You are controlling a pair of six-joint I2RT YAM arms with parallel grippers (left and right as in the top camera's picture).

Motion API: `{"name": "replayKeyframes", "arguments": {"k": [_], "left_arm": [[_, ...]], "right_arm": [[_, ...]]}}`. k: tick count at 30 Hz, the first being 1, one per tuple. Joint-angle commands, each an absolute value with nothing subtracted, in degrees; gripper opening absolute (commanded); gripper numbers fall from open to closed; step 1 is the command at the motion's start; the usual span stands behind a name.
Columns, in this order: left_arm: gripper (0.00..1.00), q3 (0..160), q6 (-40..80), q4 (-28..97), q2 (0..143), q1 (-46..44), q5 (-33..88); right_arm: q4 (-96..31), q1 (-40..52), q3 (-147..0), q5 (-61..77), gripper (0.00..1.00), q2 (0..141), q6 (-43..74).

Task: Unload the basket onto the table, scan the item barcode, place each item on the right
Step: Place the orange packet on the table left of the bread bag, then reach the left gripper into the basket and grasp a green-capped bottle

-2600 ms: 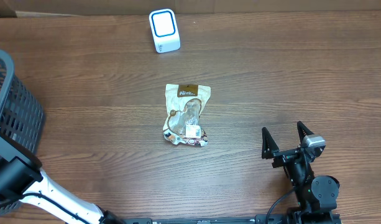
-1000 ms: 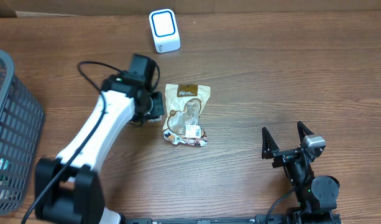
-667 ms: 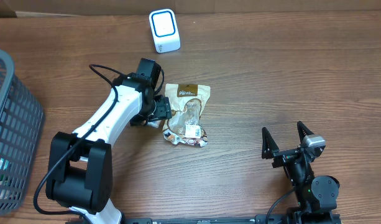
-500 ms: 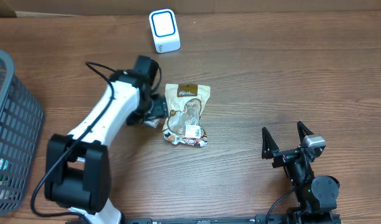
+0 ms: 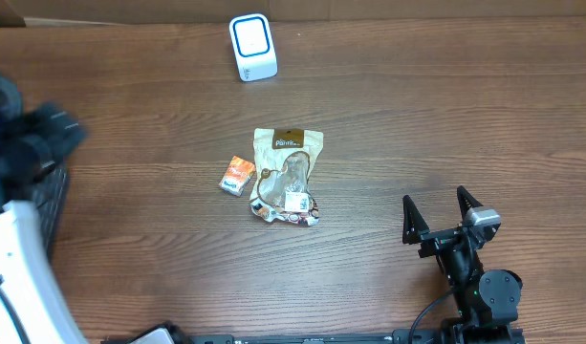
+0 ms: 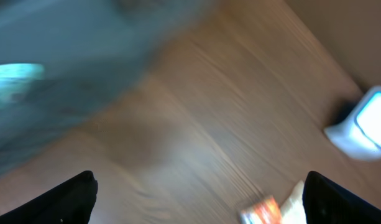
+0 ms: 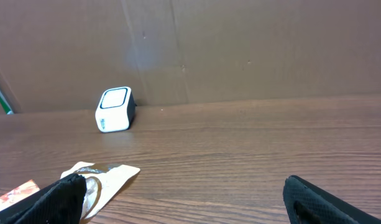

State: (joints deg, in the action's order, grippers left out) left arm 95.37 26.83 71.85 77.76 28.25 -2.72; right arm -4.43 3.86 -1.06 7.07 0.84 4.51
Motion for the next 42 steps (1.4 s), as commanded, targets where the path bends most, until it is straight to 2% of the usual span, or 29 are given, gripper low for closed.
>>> {"name": "replayKeyframes", "arguments": {"k": [1,3,6,13,21,30,36,42], "left_arm": [[0.95,94.50,27.31,71.99,79.59,37.08,-2.72],[0.99,93.51,28.60,71.18,80.58,41.47,-1.96],[0.99,93.01,28.49,69.08,82.87,46.65,0.19],[1.00,93.06,23.49,63.59,84.25,50.83,3.27],[1.00,92.53,21.65,70.96,88.23,53.28,-16.99],[1.00,89.27,19.99,72.01,95.98,59.09,-18.37],[0.96,89.23,17.76,74.61,103.18,59.99,-18.70],[0.96,89.23,17.80,74.22,107.59,61.28,-22.48]], "right_arm": [[-4.14,4.16,-0.45,6.90,1.00,0.16,4.91],[-4.14,4.16,-0.45,6.90,1.00,0.16,4.91],[-4.14,4.16,-0.45,6.90,1.00,0.16,4.91],[-4.14,4.16,-0.45,6.90,1.00,0.16,4.91],[-4.14,4.16,-0.45,6.90,1.00,0.16,4.91],[-4.14,4.16,-0.45,6.90,1.00,0.16,4.91],[-4.14,4.16,-0.45,6.90,1.00,0.16,4.91],[-4.14,4.16,-0.45,6.90,1.00,0.16,4.91]]}}
